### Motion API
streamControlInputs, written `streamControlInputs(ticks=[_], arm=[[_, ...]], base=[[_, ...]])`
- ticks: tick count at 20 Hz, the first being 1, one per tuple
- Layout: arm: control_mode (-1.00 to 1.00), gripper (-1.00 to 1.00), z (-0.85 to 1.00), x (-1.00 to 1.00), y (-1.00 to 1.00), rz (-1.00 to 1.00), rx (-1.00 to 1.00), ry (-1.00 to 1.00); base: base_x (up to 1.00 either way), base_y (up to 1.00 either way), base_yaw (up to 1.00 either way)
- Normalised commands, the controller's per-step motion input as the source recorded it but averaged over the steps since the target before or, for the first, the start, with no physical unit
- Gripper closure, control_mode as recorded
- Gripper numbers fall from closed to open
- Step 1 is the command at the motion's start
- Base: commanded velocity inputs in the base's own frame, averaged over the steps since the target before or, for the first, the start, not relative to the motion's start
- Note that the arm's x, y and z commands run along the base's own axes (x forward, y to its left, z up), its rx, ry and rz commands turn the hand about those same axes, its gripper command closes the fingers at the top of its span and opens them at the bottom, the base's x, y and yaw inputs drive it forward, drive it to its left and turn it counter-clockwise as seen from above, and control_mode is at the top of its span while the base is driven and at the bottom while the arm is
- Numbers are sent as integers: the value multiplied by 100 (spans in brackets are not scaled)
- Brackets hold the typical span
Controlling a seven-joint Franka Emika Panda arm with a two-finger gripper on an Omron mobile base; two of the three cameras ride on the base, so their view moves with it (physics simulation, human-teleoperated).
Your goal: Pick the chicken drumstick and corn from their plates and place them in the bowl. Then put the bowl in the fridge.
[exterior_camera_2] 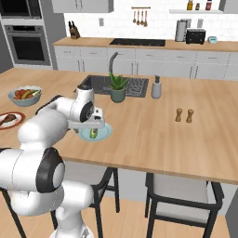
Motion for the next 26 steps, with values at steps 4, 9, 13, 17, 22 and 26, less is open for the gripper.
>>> streamControlInputs(ticks=[4, 9, 13, 17, 22, 26], arm=[[-100, -100, -37, 62, 9, 14, 0, 9], [-100, -100, -36, 57, 14, 5, 0, 4], [-100, -100, -36, 39, 11, 1, 0, 0], [-100, -100, -33, 34, 0, 0, 0, 0], [-100, -100, -41, 47, 0, 0, 0, 1], [-100, -100, -25, 47, 1, 0, 0, 1]], base=[[0, 0, 0], [0, 0, 0], [0, 0, 0], [0, 0, 0], [0, 0, 0], [0, 0, 0]])
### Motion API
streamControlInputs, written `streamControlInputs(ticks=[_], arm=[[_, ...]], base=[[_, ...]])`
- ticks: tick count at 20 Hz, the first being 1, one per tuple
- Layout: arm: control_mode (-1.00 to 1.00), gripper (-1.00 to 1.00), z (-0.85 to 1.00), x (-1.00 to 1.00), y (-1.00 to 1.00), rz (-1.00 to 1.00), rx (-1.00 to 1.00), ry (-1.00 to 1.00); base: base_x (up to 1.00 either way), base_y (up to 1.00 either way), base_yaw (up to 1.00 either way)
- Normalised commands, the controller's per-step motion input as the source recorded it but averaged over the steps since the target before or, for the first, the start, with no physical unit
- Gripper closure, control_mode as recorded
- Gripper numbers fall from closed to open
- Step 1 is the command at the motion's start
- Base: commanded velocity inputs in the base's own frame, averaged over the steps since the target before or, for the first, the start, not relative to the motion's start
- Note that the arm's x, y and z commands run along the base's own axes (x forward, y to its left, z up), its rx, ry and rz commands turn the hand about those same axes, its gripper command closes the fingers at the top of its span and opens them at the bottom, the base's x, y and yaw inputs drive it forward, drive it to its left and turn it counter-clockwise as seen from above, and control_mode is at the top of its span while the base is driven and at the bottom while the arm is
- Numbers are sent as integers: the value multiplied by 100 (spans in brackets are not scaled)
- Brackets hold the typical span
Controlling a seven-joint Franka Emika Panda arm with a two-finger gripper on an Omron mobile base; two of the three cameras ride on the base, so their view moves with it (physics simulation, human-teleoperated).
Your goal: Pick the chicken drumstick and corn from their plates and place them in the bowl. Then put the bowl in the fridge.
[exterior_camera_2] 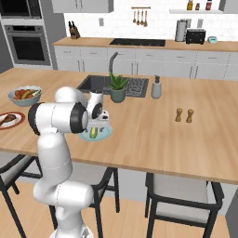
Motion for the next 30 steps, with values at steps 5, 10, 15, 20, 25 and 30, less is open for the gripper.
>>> streamControlInputs(ticks=[5, 10, 15, 20, 25, 30], arm=[[-100, -100, -19, 49, 1, 0, 0, 0], [-100, -100, -31, 7, 14, 0, 0, 1], [-100, 100, -38, 0, 10, 0, -1, 0], [-100, 100, -6, -12, 0, 0, 0, -4], [-100, 100, 29, -44, 0, 0, 0, -16], [-100, 100, 97, -56, 0, 0, 0, -16]], base=[[0, 0, 0], [0, 0, 0], [0, 0, 0], [0, 0, 0], [0, 0, 0], [0, 0, 0]])
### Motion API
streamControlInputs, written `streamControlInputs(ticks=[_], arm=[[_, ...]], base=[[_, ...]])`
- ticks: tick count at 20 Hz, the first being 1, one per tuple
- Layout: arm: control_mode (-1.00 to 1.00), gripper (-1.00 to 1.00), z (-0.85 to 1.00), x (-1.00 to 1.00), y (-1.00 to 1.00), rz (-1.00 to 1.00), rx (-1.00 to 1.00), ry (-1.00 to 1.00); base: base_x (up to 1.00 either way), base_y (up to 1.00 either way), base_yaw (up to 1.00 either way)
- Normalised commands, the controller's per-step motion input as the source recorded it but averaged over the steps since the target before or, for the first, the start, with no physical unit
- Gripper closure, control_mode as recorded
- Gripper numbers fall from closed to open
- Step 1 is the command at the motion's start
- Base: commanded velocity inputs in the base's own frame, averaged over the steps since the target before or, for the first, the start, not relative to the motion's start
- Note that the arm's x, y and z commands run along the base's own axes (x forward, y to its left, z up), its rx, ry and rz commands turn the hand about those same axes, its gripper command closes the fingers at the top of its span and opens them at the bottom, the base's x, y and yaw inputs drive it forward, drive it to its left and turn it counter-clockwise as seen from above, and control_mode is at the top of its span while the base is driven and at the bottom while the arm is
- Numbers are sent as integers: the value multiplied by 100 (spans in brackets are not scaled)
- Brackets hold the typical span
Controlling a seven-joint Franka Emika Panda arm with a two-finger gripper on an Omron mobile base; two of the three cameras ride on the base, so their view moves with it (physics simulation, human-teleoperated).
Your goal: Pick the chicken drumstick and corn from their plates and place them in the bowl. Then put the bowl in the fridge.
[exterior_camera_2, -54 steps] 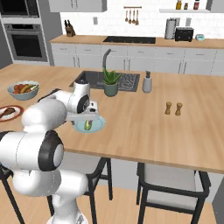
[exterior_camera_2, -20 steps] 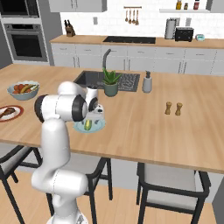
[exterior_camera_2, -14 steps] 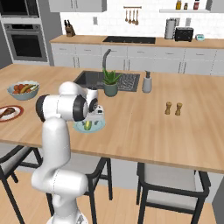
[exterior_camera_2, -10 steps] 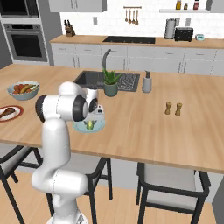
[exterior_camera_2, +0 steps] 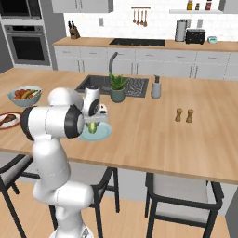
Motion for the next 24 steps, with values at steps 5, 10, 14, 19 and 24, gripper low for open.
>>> streamControlInputs(ticks=[5, 10, 14, 19, 24], arm=[[-100, 100, 100, -62, 30, 2, 7, -2], [-100, 100, 99, -39, 22, 5, 12, -3], [-100, 100, 84, -24, 42, 6, 11, -5], [-100, 100, 57, -27, 71, 12, 10, 0], [-100, 100, -8, 20, 82, 2, -9, 0]], base=[[0, 0, 0], [0, 0, 0], [0, 0, 0], [0, 0, 0], [0, 0, 0]])
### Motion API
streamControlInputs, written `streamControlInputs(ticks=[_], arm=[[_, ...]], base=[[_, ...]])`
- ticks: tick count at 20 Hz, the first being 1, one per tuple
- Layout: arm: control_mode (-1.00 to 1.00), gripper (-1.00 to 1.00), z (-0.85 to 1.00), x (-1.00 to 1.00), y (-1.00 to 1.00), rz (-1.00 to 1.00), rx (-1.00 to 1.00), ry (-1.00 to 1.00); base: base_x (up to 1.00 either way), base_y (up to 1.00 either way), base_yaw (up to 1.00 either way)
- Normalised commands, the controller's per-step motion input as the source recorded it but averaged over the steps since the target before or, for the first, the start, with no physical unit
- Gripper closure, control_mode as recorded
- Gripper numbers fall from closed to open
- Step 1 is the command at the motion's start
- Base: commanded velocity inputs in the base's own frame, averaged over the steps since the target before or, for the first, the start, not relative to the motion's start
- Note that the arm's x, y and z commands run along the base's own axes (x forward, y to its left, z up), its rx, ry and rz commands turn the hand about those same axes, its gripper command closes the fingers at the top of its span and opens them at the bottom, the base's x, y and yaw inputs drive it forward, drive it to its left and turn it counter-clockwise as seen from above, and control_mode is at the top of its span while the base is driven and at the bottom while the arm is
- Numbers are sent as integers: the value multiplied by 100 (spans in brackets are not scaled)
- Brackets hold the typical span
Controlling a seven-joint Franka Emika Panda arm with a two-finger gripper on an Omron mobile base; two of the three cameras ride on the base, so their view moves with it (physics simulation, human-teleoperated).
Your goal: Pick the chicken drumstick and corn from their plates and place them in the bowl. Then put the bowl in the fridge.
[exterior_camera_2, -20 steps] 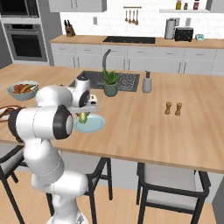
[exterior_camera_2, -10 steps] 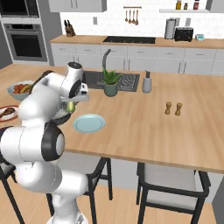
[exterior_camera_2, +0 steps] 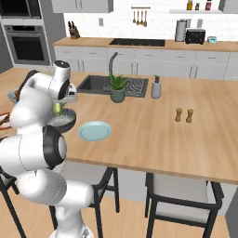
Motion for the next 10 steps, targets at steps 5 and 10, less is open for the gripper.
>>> streamControlInputs(ticks=[5, 10], arm=[[-100, 100, -15, 40, 85, 0, -33, 6], [-100, 100, -24, 48, 22, 0, -15, 2]], base=[[0, 0, 0], [0, 0, 0]])
